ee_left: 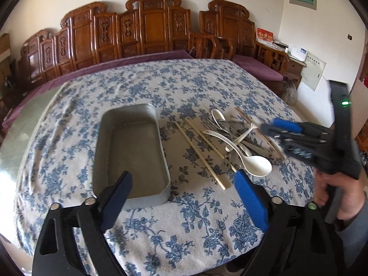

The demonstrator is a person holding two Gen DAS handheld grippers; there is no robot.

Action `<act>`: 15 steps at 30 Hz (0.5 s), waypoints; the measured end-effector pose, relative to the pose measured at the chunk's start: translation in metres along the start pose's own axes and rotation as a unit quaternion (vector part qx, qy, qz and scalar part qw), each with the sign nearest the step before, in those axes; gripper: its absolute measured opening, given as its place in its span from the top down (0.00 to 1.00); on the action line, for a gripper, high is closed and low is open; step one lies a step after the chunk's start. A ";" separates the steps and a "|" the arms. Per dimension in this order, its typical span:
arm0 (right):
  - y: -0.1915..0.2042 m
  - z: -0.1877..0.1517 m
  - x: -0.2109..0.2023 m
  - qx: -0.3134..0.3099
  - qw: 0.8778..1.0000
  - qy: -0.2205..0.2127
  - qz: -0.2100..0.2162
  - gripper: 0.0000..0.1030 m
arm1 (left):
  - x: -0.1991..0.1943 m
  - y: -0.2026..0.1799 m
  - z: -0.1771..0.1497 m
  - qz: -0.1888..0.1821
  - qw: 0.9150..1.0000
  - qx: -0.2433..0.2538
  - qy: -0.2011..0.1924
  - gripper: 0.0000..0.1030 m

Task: Organize utensils
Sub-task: 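Lower the right tool onto the white plastic spoon and close it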

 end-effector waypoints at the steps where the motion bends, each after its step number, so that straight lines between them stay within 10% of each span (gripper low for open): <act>1: 0.003 -0.002 0.007 -0.004 1.000 0.008 0.006 0.64 | 0.003 -0.001 -0.001 -0.005 1.000 -0.001 0.006 0.28; 15: 0.021 -0.030 0.071 -0.009 0.993 0.097 0.072 0.82 | 0.030 -0.012 0.003 -0.013 0.999 0.003 0.039 0.42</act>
Point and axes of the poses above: each gripper's, at about its wrist camera, not at the fingertips, and x roughly the way its jaws point, y to its left, z to its top, the point moved 10 cm from there along x, roughly the way its jaws point, and after that the axes turned 6 degrees about y, right-handed, at the moved point
